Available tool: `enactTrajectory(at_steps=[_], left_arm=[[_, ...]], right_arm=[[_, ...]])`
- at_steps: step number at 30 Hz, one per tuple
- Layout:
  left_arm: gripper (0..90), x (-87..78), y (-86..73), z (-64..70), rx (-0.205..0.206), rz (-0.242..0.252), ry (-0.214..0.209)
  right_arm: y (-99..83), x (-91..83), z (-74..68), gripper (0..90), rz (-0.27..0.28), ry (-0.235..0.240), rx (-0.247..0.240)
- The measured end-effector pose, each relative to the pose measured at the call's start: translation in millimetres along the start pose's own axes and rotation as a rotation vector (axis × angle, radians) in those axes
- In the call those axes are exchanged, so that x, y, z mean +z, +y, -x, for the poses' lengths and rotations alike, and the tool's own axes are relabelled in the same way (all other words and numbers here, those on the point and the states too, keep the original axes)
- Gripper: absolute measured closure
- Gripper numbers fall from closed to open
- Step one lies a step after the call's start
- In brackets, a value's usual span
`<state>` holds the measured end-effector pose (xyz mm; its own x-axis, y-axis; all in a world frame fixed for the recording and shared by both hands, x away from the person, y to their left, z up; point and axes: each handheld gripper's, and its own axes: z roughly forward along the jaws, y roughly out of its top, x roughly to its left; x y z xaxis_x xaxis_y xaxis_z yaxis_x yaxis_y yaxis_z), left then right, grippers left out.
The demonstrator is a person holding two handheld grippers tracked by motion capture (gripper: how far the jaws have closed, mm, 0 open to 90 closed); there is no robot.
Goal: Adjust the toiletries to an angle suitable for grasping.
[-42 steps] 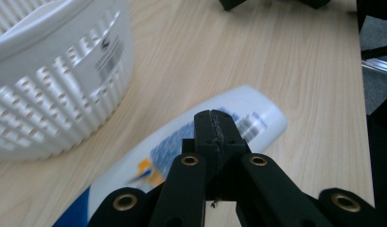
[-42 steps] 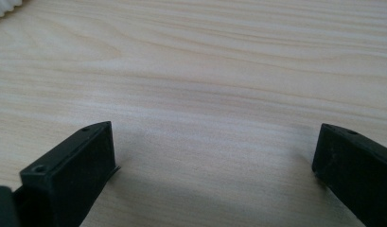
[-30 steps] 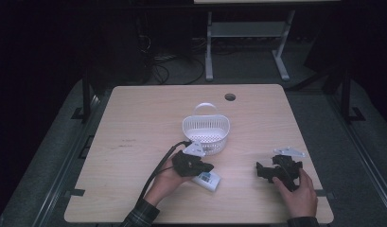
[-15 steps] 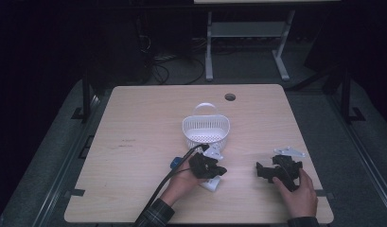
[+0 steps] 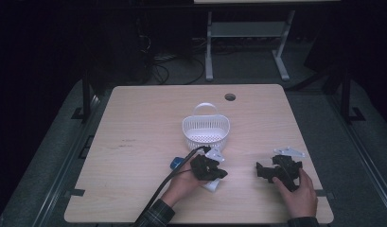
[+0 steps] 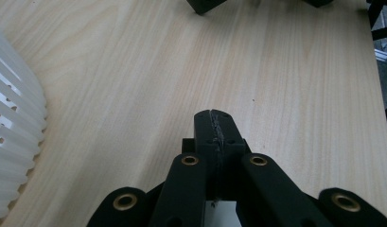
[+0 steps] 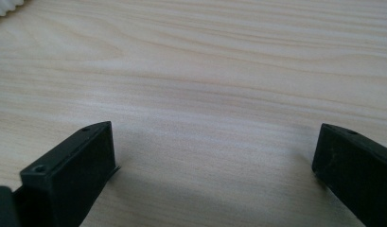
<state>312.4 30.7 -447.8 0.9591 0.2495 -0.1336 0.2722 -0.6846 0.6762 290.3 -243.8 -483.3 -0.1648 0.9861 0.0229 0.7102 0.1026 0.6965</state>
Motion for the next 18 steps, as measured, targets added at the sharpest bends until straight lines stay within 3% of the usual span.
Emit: enactTrajectory(at_steps=[18], left_arm=[[89.9, -10.8, -8.8, 5.1, -0.003, -0.026, -0.016]], right_arm=[[0.0, 0.0, 0.0, 0.0, 0.0, 0.001, 0.0]])
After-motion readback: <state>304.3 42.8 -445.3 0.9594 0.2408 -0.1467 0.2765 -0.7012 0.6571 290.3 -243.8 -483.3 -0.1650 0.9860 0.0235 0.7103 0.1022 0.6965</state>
